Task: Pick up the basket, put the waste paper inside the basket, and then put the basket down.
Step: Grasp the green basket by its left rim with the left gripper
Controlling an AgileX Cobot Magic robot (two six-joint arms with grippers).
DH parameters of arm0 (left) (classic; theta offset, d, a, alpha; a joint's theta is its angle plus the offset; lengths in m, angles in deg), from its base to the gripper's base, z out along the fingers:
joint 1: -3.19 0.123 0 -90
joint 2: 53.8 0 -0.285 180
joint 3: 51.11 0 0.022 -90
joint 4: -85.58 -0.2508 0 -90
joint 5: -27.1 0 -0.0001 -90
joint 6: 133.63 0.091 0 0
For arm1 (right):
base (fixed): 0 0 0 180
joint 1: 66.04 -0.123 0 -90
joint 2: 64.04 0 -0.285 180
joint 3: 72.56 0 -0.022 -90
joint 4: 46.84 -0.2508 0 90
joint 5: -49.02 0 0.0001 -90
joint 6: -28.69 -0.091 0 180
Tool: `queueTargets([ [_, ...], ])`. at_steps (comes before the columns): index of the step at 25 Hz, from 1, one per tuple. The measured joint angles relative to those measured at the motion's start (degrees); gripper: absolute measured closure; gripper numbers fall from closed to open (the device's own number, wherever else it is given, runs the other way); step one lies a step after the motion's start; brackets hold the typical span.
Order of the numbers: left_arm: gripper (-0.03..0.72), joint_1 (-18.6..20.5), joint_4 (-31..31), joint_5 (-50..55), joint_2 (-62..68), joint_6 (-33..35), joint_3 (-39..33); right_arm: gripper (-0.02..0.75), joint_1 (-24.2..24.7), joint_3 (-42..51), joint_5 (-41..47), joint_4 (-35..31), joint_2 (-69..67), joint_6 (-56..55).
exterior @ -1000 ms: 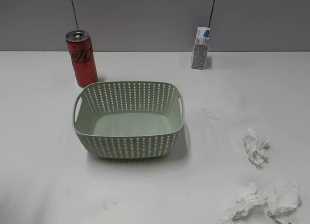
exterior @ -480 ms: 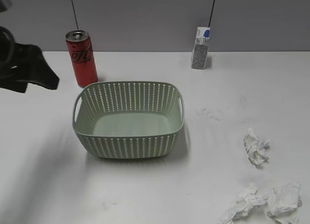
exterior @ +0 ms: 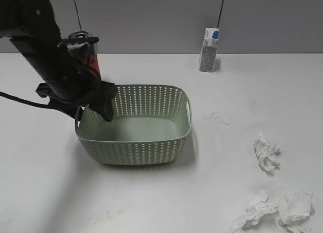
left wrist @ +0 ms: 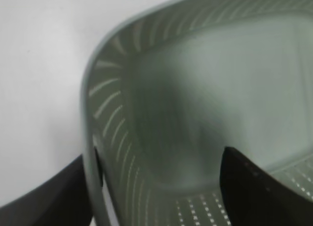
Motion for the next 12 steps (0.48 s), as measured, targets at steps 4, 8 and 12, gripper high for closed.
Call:
queueTargets([
  [4, 0.188, -0.05, -1.75, -0.21, 4.41, -3.22, 1.12, 0.238, 0.00, 0.00, 0.00, 0.00, 0.00, 0.00],
  [8, 0.334, -0.05, -2.93, -0.21, 5.56, -4.99, 1.12, 0.238, 0.00, 0.00, 0.00, 0.00, 0.00, 0.00],
  [12, 0.560, -0.05, -3.20, 0.25, 5.31, -5.29, 1.12, 0.238, 0.00, 0.00, 0.00, 0.00, 0.00, 0.00],
])
